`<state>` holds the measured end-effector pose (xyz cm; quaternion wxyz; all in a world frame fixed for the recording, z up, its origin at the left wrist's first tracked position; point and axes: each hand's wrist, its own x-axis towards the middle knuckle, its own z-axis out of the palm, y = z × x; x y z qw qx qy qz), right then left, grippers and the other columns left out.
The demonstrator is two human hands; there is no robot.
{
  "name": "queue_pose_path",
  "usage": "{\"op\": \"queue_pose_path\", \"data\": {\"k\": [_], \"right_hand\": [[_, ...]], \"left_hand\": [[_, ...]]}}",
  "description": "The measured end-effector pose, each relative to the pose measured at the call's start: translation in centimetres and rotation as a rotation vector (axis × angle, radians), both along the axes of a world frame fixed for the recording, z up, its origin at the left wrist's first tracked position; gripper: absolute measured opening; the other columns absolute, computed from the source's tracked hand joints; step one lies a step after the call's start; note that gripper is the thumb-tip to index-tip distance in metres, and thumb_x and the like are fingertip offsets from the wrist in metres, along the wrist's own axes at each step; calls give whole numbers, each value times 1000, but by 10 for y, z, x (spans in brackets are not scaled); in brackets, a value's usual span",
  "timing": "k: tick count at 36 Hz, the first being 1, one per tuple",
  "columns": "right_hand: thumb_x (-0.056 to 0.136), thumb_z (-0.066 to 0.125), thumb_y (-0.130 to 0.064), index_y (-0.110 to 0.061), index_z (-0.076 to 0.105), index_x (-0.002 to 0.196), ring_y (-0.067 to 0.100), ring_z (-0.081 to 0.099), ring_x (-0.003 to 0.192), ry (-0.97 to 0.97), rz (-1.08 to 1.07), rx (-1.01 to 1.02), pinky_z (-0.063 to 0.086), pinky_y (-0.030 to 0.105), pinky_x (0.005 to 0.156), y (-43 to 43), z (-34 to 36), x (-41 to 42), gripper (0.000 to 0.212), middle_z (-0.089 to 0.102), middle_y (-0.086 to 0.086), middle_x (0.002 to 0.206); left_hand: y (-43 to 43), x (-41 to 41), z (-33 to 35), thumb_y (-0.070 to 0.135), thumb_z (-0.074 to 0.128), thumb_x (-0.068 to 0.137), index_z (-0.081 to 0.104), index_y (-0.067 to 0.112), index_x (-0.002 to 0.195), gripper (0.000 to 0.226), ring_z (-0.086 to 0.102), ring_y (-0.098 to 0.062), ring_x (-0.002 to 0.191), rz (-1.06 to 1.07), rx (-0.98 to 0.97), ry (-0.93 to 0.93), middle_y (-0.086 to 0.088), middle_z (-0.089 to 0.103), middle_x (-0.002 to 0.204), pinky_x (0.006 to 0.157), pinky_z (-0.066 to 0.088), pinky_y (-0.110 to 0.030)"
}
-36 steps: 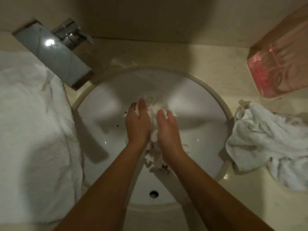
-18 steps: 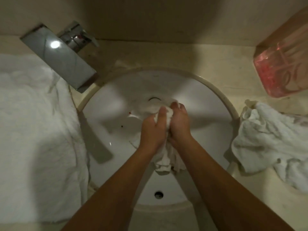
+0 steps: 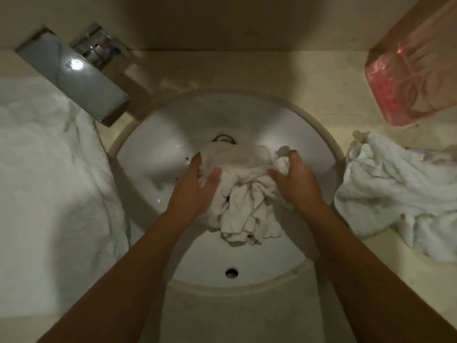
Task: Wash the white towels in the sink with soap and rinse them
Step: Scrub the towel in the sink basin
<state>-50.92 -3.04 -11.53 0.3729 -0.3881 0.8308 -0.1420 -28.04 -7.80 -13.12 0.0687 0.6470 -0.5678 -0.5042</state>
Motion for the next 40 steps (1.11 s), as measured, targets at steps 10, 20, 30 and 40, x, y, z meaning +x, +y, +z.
{"op": "queue_pose_path", "data": {"k": [10, 20, 30, 40], "right_hand": [[104, 57, -9, -26, 44, 98, -8, 56, 70, -239, 22, -218, 40, 9, 60, 6, 14, 33, 22, 55, -9, 86], [108, 53, -30, -15, 56, 112, 10, 60, 85, -464, -45, -122, 48, 31, 75, -14, 34, 55, 15, 64, 1, 100], [114, 40, -33, -18, 61, 113, 14, 72, 91, -654, -315, -169, 59, 25, 77, -15, 32, 84, 26, 72, 2, 102], [113, 44, -23, -18, 61, 98, 6, 66, 80, -629, -456, -228, 54, 23, 73, -20, 33, 78, 23, 67, 0, 91]], "left_hand": [[17, -41, -12, 37, 61, 107, 41, 23, 155, 53, 58, -18, 135, 206, -16, 289, 5, 60, 143, 114, 47, -37], [-12, -41, 9, 57, 48, 107, 60, 19, 136, 50, 62, -16, 124, 434, 1, 323, 2, 66, 133, 106, 48, -19], [-12, -64, 17, 53, 48, 109, 74, 25, 101, 40, 71, -9, 91, 525, -99, 264, 11, 75, 92, 83, 56, -27], [-16, -71, 24, 42, 51, 111, 69, 21, 81, 41, 70, -13, 81, 409, -165, 218, 4, 73, 81, 71, 50, -27]]}}
